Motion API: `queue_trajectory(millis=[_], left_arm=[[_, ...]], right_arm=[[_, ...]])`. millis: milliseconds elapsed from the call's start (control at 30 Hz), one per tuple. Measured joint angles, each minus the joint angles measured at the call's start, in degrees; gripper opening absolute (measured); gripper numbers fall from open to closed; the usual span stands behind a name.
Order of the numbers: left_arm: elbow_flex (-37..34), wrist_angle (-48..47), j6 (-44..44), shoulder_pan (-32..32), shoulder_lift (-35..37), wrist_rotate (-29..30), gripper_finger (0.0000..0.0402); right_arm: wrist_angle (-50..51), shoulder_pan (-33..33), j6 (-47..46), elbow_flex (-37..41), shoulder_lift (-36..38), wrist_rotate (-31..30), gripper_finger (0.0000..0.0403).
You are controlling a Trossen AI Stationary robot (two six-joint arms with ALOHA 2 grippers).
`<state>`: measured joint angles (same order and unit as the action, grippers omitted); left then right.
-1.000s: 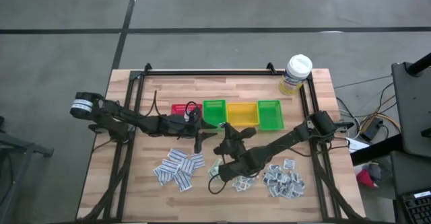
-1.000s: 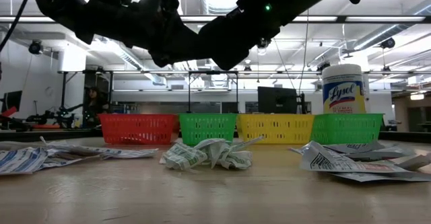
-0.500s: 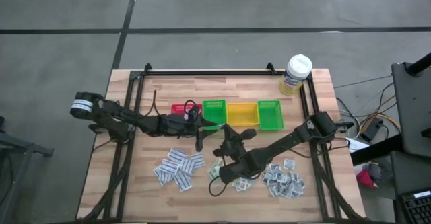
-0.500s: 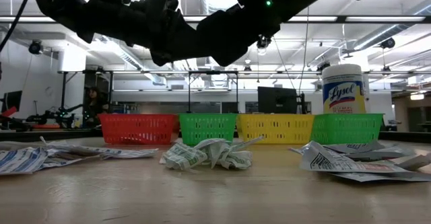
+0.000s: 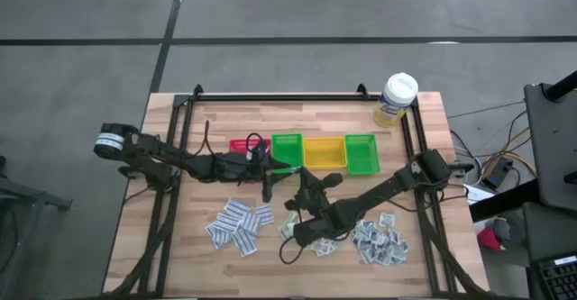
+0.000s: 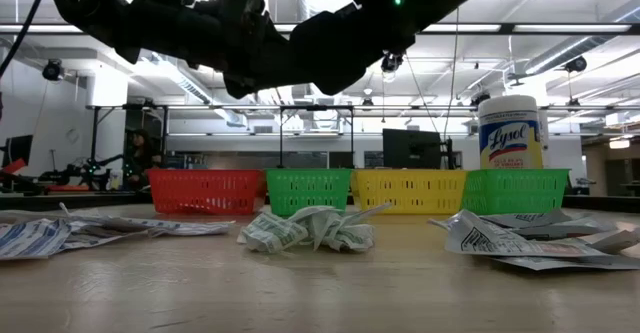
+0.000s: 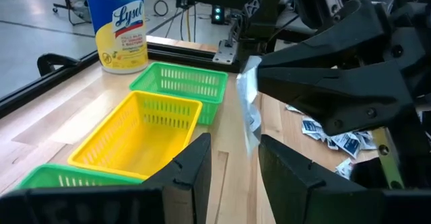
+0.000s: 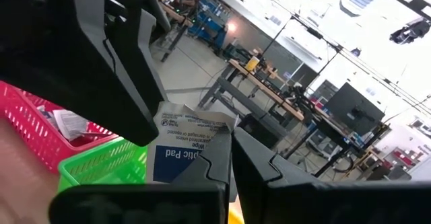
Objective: Pick & Place First Aid Supplies
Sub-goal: Put the alcohol pad into the red basket
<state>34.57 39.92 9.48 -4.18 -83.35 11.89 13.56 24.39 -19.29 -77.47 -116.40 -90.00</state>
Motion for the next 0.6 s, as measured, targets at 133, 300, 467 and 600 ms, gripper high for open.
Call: queue_trajectory(millis=[133,300,467,600], left_arm=[[0.0,0.02,1.0,0.55,0.0,0.17,0.012],[0.0,0.02,1.14,0.69,0.0,0.16,0.012],[0.0,0.04,1.18,0.69,0.0,0.12,0.0119],[0.0,0.21,1.18,0.71,0.0,0.07,0.0113]], right_arm=[[-2.05,0.39,1.44,0.0,0.0,0.0,0.0008],[-4.53,0.36,3.79,0.0,0.0,0.0,0.0008],[-5.44,0.36,3.91,0.0,0.0,0.0,0.0008],[-5.63,0.36,3.91,0.0,0.02,0.43,0.0008]])
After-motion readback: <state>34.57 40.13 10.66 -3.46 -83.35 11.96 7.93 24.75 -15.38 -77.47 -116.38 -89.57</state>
